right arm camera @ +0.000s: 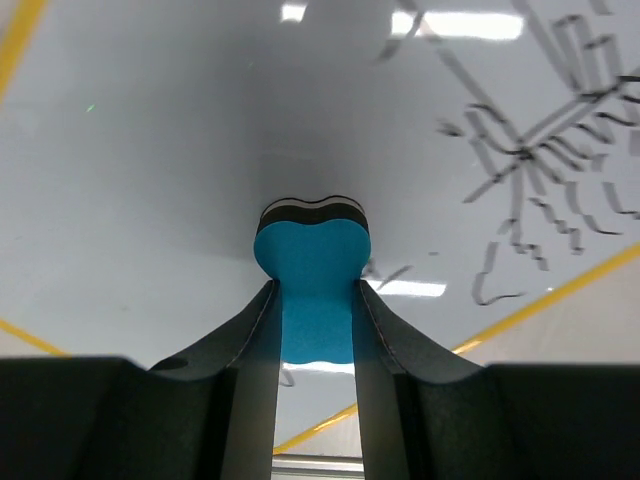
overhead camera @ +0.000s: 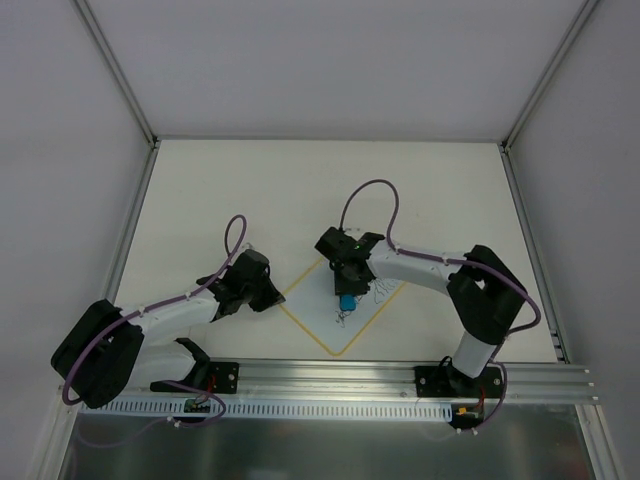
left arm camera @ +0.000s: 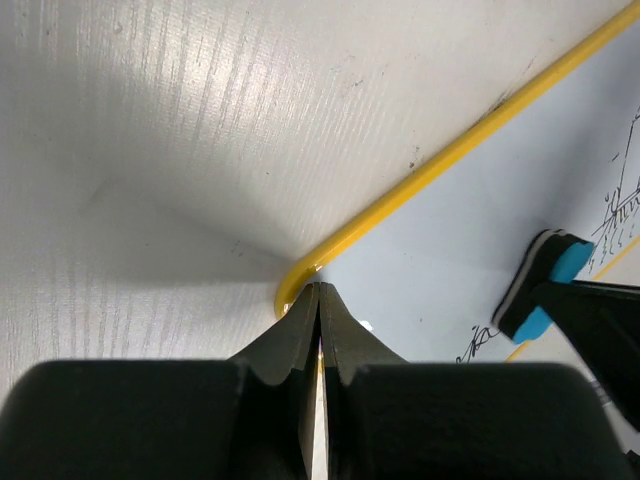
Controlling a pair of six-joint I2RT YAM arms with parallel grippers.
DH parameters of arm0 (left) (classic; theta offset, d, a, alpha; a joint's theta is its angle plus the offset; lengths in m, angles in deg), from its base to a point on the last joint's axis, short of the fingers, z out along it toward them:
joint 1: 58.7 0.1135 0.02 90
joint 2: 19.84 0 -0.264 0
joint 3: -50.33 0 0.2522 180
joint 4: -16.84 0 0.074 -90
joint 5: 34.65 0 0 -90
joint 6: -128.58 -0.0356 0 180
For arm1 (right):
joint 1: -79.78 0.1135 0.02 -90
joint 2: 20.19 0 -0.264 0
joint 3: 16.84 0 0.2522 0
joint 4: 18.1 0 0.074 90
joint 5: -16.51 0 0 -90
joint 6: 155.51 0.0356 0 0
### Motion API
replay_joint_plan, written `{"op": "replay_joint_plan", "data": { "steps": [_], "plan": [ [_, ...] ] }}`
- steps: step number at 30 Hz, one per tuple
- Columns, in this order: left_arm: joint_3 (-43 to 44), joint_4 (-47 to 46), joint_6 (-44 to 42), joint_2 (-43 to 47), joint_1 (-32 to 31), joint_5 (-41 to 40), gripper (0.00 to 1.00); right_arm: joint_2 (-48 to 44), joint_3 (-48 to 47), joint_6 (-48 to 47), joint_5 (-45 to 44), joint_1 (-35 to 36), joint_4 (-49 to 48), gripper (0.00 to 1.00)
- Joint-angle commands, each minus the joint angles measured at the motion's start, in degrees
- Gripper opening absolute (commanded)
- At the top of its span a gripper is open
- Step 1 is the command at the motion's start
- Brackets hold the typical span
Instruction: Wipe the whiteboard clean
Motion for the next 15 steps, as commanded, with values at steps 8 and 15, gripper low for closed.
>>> {"op": "replay_joint_plan", "data": {
  "steps": [8, 15],
  "plan": [
    [-0.6, 5.6, -1.4, -2.5, -0.4, -2.7, 0.00, -4.5, 8.5, -7.0, -6.2, -7.6, 7.7, 0.04],
    [0.2, 5.5, -1.4, -3.1, -0.4, -2.7, 0.00, 0.1, 3.5, -7.4, 1.3, 2.0, 7.6, 0.04]
  ]
}}
